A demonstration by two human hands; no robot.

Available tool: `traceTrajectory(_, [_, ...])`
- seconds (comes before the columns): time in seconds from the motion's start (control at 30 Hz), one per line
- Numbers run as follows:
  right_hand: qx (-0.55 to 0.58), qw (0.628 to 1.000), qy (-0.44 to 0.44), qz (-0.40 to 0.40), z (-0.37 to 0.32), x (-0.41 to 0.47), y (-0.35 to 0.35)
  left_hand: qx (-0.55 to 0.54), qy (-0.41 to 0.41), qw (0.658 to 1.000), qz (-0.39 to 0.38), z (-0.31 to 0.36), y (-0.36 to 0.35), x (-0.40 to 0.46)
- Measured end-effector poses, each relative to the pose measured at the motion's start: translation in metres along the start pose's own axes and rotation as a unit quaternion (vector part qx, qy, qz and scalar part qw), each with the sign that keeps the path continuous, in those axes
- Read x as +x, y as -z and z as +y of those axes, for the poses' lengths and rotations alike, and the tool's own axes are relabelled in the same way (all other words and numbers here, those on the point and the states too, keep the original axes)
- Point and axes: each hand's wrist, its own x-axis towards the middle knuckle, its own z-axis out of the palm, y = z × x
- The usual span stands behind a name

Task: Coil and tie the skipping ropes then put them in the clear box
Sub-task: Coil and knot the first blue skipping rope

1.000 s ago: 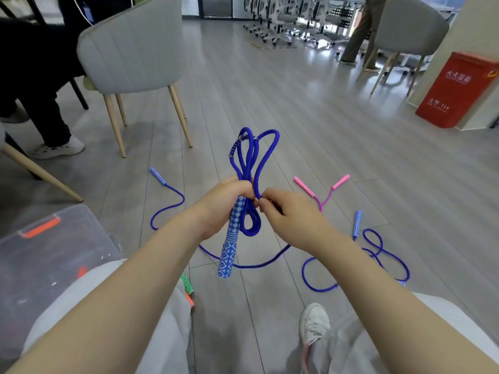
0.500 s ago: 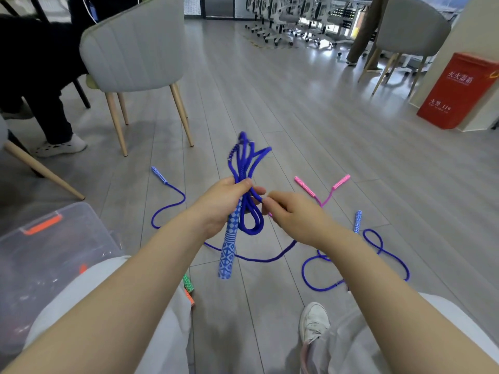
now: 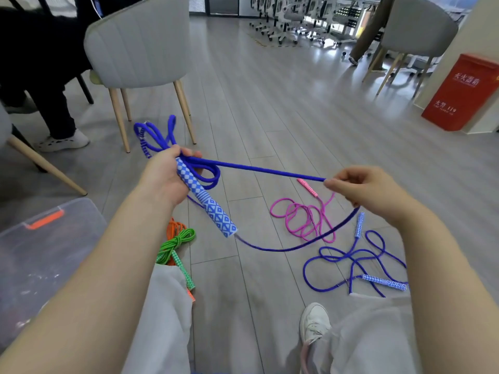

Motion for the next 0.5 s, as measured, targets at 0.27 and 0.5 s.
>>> traceTrajectory(0.27, [0.044,0.987,0.030,0.149,-0.007,0.007,-0.028,0.246,-0.021,0.964,-0.097,-0.024,-0.007,-0.014])
traceTrajectory(0.5, [0.084,0.992,0.090,-0.005,-0.038,-0.011,-0.065,0.438,-0.056,0.876,-0.193,-0.047,-0.016,-0.039])
